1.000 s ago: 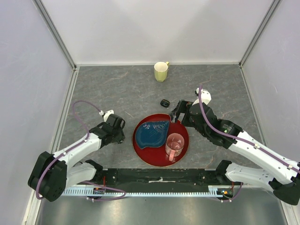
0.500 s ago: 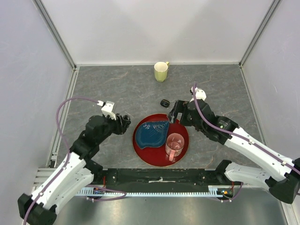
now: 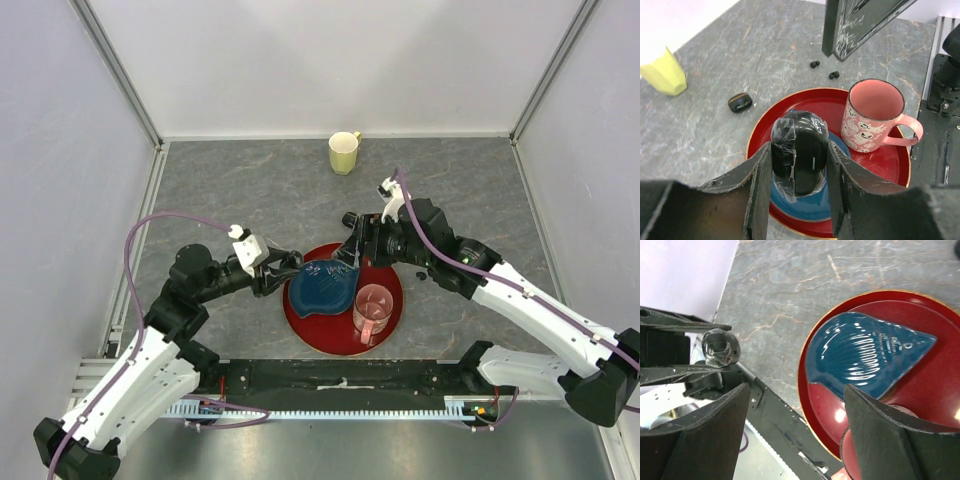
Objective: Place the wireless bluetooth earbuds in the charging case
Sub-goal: Pick up the charging case at the center of the board.
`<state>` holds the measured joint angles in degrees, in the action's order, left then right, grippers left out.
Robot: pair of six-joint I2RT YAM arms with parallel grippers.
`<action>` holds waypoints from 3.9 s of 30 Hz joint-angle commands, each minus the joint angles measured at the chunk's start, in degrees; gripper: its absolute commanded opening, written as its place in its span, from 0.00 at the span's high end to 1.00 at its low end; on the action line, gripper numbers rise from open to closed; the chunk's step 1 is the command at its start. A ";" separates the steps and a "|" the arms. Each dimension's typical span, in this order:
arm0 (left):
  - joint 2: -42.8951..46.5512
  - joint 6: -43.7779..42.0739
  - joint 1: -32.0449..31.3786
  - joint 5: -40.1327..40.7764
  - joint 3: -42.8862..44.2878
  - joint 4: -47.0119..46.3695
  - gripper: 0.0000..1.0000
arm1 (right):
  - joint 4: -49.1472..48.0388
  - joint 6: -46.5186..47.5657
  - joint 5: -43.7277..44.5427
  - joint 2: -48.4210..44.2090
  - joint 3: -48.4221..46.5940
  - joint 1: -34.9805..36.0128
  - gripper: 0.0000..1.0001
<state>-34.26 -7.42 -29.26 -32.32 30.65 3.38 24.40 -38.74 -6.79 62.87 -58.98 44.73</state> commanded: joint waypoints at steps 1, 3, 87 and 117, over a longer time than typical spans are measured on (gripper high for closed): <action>-1.51 -7.87 -0.71 -7.49 5.28 -1.97 0.98 | -4.80 0.86 -8.93 0.85 -2.28 -0.17 0.19; -2.73 -8.49 -1.24 -8.02 6.17 -1.88 0.98 | -5.50 0.86 -9.73 1.11 -2.28 -0.17 0.21; -11.71 32.59 -13.30 25.30 7.84 -10.13 0.11 | -9.63 11.93 -8.58 -10.93 0.36 -3.33 1.00; -24.36 69.56 -1.77 -13.30 -1.39 -68.59 0.27 | -34.41 -0.81 -25.03 -14.18 10.11 -6.06 1.00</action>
<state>-58.13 59.81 -31.09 -44.10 29.02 -60.93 -3.79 -37.39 -30.26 49.28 -49.91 38.76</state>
